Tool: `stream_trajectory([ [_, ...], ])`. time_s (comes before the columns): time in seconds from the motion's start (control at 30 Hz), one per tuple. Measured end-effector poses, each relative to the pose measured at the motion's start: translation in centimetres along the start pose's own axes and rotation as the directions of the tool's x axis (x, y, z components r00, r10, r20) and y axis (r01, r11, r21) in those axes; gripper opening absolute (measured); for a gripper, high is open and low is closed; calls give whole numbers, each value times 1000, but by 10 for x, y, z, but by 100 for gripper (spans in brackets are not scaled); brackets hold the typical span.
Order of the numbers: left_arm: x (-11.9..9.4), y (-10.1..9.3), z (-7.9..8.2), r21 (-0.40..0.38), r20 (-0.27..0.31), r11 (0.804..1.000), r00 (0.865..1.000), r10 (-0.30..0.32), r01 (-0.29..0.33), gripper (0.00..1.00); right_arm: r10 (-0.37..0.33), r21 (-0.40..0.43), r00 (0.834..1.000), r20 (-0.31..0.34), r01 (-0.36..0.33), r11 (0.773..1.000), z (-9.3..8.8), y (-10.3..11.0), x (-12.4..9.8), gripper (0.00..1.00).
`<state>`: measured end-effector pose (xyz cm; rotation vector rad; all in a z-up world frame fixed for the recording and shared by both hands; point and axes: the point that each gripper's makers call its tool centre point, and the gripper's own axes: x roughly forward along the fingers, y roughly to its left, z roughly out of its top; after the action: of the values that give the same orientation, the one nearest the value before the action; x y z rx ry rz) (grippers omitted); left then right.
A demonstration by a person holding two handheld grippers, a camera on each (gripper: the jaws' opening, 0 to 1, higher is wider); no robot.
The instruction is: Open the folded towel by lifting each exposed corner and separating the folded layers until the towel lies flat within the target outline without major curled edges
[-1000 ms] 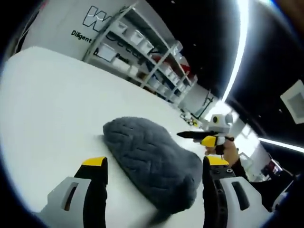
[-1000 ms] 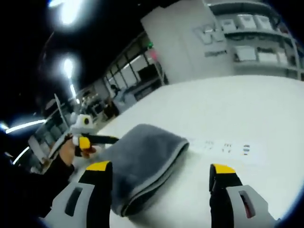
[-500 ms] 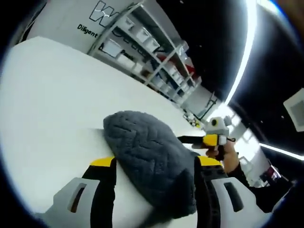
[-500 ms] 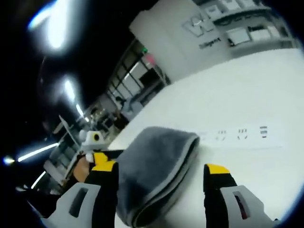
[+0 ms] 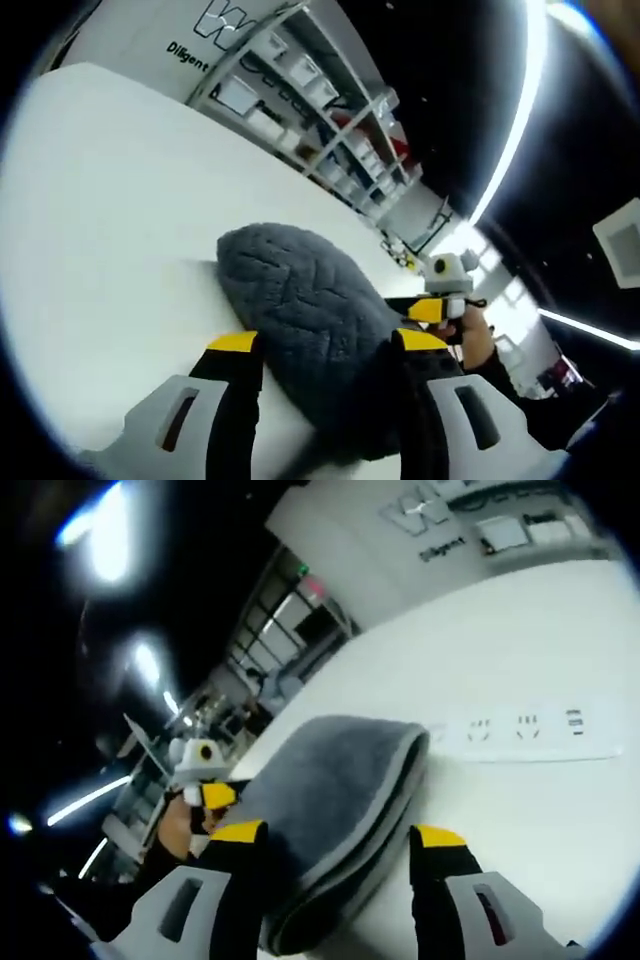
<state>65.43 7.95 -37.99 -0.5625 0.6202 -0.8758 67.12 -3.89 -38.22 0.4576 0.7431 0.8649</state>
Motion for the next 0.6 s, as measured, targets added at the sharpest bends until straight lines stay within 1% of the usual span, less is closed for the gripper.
stream_trajectory([
  [0.07,2,-5,-5,2,-2,1000,1000,4,-4,50,1,1,1000,-1,-1,1000,-4,3,0,54],
  [0.17,3,0,-1,3,-6,1000,1000,4,-4,50,2,7,1000,-4,-2,1000,-5,1,2,54],
  [0.2,3,2,0,0,-7,1000,1000,6,-6,49,3,15,1000,-10,-3,1000,-9,2,5,52],
  [0.27,4,7,3,-5,-9,1000,1000,10,-10,46,6,23,1000,-8,-6,1000,-13,3,5,47],
  [0.33,4,14,8,-6,-7,1000,1000,20,-20,41,0,34,1000,-5,0,999,-16,4,5,46],
  [0.37,4,16,8,-8,2,999,999,37,-37,36,-9,36,1000,-3,9,999,-17,3,5,43],
  [0.4,4,15,7,-9,4,999,999,38,-38,33,-16,35,1000,0,16,999,-17,2,5,40],
  [0.47,5,10,4,-8,11,1000,1000,27,-27,30,-26,46,1000,7,25,999,-16,-3,4,34],
  [0.53,5,11,6,-12,17,1000,999,29,-29,28,-29,54,999,14,28,998,-13,-8,4,27],
  [0.6,7,13,9,-23,23,999,999,22,-22,25,-32,60,999,17,31,998,-8,-13,7,26],
])
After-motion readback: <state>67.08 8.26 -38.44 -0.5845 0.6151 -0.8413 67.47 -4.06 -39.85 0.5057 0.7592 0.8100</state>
